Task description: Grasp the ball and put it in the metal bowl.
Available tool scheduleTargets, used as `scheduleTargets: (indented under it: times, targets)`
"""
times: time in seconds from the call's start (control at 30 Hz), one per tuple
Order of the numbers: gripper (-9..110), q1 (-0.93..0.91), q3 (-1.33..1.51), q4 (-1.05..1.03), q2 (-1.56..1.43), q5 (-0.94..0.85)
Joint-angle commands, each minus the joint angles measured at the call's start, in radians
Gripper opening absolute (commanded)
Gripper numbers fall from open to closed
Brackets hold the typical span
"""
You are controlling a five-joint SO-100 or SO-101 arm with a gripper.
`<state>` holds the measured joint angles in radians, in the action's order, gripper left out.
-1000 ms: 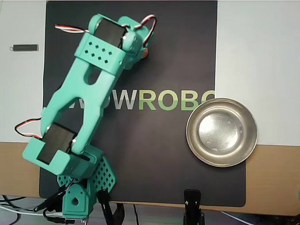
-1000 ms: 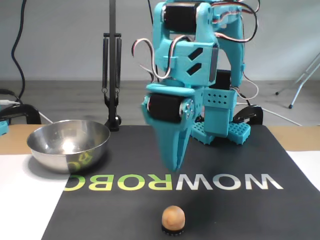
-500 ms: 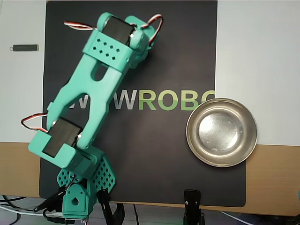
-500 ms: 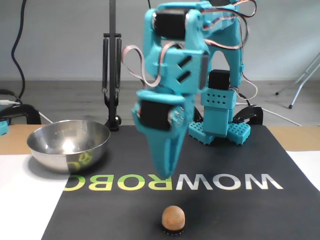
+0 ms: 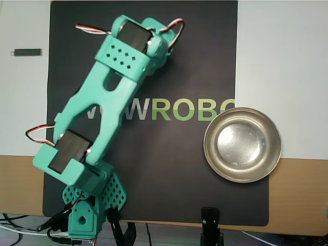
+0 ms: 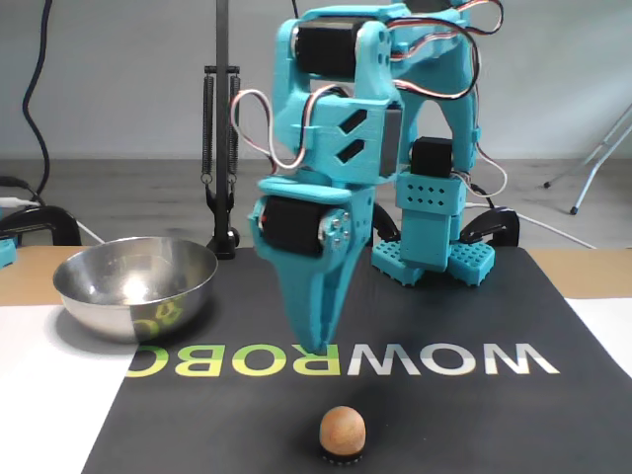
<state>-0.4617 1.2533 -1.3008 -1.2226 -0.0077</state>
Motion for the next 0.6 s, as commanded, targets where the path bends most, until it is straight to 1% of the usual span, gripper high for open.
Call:
scheduleTargets:
  times: [0.0,0.57]
  targets:
    - [0,-0.003,-0.041,0.008,-0.005,-0.002]
    - [1,0.000,-0.044,0.011,0.043,-0.002]
